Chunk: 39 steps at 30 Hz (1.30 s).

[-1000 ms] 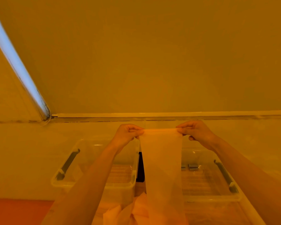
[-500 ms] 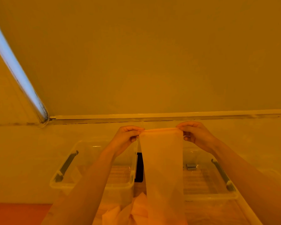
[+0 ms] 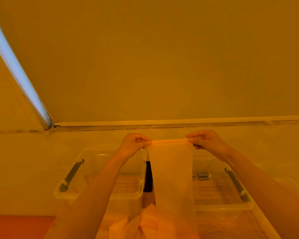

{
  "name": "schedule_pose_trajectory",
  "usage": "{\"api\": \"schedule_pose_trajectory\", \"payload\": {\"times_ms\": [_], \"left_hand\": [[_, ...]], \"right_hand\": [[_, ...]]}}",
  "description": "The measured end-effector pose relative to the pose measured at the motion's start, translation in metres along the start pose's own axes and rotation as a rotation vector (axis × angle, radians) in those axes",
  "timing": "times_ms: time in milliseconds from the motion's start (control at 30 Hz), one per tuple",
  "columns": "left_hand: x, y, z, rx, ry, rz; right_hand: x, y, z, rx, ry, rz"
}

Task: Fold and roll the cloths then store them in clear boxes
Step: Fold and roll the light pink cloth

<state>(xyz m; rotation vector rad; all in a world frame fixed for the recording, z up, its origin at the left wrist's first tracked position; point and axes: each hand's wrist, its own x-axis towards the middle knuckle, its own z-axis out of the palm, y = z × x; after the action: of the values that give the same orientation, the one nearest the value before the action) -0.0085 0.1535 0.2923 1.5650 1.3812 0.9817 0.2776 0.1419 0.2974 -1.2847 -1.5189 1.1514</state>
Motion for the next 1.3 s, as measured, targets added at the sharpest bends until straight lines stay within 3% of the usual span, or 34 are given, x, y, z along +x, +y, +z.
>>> {"api": "schedule_pose_trajectory", "payload": {"times_ms": [200, 567, 1033, 1300], "left_hand": [[0.002, 0.006, 0.003, 0.029, -0.042, 0.042], [0.004, 0.01, 0.007, -0.358, -0.05, 0.029], [0.002, 0.017, 0.01, -0.013, 0.009, 0.058], [0.002, 0.021, 0.016, -0.199, -0.051, 0.073]], "right_hand": [[-0.001, -0.003, 0.003, 0.029, 0.012, -0.035], [-0.005, -0.007, 0.004, 0.432, 0.066, -0.008], [-0.007, -0.004, -0.005, 0.185, 0.043, -0.053], [-0.009, -0.004, -0.006, 0.282, 0.061, -0.055]]}}
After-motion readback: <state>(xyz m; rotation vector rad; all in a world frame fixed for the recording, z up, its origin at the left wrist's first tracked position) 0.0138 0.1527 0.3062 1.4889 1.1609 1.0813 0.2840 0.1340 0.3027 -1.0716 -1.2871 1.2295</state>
